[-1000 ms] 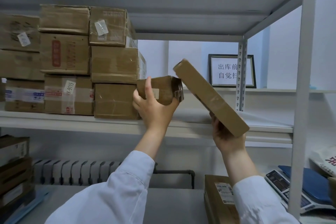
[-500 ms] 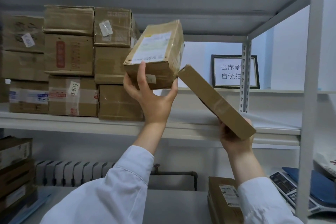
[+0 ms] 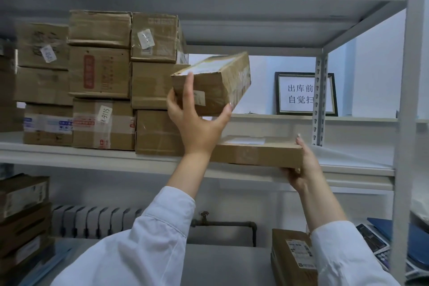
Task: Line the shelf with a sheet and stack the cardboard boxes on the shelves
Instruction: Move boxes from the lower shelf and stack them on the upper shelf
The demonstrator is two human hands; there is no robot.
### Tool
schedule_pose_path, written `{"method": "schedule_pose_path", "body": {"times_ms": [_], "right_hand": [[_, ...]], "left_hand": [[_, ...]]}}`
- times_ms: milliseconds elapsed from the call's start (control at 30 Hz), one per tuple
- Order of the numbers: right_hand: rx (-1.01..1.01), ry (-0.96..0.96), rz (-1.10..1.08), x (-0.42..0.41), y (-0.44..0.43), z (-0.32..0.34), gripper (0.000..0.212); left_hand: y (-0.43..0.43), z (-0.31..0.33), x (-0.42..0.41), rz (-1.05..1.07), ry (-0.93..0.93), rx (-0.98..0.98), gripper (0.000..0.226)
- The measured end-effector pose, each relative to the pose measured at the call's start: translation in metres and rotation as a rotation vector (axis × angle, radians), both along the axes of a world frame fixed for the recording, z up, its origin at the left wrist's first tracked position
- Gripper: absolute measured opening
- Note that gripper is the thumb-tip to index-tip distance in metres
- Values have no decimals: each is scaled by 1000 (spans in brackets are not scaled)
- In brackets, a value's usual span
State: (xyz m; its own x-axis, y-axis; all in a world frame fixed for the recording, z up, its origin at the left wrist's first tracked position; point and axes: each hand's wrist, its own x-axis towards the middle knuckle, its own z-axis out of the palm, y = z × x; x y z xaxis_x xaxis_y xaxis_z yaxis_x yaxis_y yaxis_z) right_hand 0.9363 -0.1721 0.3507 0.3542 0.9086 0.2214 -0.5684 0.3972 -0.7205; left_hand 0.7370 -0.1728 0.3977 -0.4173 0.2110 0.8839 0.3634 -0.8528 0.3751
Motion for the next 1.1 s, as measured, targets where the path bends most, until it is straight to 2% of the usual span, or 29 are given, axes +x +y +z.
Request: {"method": "schedule_pose_path", "body": {"times_ms": [133, 200, 267, 367, 533, 600, 733, 900, 1100], "right_hand": [[82, 120, -43, -7, 0, 2, 42], [138, 112, -116, -14, -2, 1, 38], [165, 31, -195, -21, -1, -4, 33], [96, -132, -309, -24, 2, -9, 52], [36, -264, -446, -20, 6, -11, 33], [-6, -311, -505, -18, 10, -14, 49], [-29, -367, -514, -17, 12, -16, 59], [-39, -418, -445, -20, 6, -15, 40], [-14, -404, -377, -20, 4, -17, 39]], "left_hand": [[5, -11, 6, 60, 77, -72, 89], [9, -14, 9, 83, 91, -106, 89], [10, -17, 12, 95, 110, -154, 89], [13, -22, 14, 111, 141, -211, 88], [19, -32, 17, 190, 227, -265, 90], [21, -34, 18, 260, 253, -286, 92], [26, -39, 21, 406, 262, -328, 97], [34, -45, 18, 487, 238, -325, 97], [49, -52, 11, 497, 204, -234, 90]]}}
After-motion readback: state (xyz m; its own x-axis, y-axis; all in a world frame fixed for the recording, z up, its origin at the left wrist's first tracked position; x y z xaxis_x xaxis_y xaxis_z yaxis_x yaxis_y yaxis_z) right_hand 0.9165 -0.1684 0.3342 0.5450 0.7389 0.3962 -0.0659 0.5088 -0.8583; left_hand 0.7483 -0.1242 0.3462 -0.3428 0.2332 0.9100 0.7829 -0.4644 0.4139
